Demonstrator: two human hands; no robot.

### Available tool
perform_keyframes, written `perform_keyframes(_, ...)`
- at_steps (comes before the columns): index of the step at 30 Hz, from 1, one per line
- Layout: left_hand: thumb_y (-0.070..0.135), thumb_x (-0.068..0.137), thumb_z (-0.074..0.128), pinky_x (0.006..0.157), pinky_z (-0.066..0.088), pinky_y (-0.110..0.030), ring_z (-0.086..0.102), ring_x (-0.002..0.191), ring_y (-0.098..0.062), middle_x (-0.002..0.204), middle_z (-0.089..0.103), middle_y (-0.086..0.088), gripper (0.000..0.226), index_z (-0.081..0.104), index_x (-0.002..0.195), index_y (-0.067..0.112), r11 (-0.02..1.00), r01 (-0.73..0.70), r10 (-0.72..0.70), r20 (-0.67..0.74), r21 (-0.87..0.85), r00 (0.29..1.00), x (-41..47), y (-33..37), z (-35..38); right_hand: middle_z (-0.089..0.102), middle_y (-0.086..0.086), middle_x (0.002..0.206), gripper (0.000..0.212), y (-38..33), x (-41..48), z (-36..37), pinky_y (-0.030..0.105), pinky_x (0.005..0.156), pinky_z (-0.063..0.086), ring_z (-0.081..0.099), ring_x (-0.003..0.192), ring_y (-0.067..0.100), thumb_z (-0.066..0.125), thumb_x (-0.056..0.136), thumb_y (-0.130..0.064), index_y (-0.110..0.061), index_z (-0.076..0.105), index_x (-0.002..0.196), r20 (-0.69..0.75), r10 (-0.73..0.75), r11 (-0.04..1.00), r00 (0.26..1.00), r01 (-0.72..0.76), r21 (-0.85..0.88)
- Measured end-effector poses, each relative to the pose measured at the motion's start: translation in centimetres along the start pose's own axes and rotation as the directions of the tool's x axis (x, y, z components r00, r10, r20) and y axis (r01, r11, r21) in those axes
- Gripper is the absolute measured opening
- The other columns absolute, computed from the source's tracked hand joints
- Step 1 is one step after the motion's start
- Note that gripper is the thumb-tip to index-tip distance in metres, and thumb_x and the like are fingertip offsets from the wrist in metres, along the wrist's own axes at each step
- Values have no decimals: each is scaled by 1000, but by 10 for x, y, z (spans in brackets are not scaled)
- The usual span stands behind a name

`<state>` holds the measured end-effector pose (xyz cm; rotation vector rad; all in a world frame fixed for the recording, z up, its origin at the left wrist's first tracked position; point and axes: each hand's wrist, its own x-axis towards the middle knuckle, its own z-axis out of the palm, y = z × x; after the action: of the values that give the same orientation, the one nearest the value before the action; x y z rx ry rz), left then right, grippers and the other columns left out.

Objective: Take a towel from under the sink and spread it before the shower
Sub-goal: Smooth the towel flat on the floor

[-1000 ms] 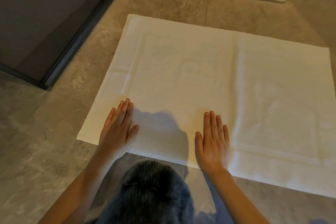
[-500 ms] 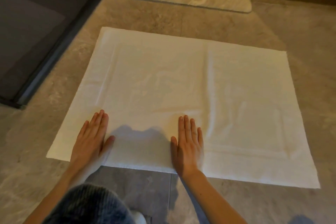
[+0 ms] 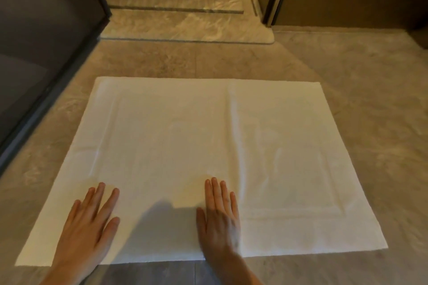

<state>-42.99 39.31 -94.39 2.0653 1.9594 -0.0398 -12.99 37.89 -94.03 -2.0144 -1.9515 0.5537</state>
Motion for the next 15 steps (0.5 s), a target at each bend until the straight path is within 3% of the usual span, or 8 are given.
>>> perform_keyframes(3, 58, 97, 11, 117, -5, -29, -2, 149, -11, 163, 3, 8, 62, 11, 154, 33, 993, -109, 110, -45, 36, 993, 23, 29, -16, 17, -2, 160, 58, 9, 17, -18, 38, 118, 9, 11, 149, 21, 35, 100, -33, -14, 25, 153, -75, -7, 1000, 997, 9, 25)
perform_keyframes(7, 45, 99, 15, 117, 7, -36, 18, 146, -21, 159, 21, -7, 64, 27, 151, 8, 951, -285, 302, -167, 116, 939, 92, 103, -40, -1, -6, 161, 59, 34, 72, -58, 31, 121, -5, -6, 149, 14, 31, 103, -32, -16, 8, 155, -117, 22, 1000, 993, -20, 13)
perform_keyframes(12, 43, 99, 16, 120, 9, -39, 9, 149, -19, 162, 12, -2, 62, 18, 153, 14, 908, -401, 419, -195, 122, 887, 178, 188, -41, 6, 0, 163, 56, 59, 145, -91, 34, 122, 0, -3, 150, 16, 25, 105, -28, -13, 8, 155, -137, 21, 999, 990, -26, -37)
perform_keyframes(15, 38, 102, 22, 120, 1, -36, 5, 149, -17, 162, 10, 2, 56, 15, 154, 20, 907, -409, 420, -184, 98, 889, 221, 214, -34, 6, 1, 163, 55, 67, 178, -89, 33, 122, 1, -1, 150, 17, 24, 105, -28, -13, 8, 155, -111, -10, 997, 994, 2, -72)
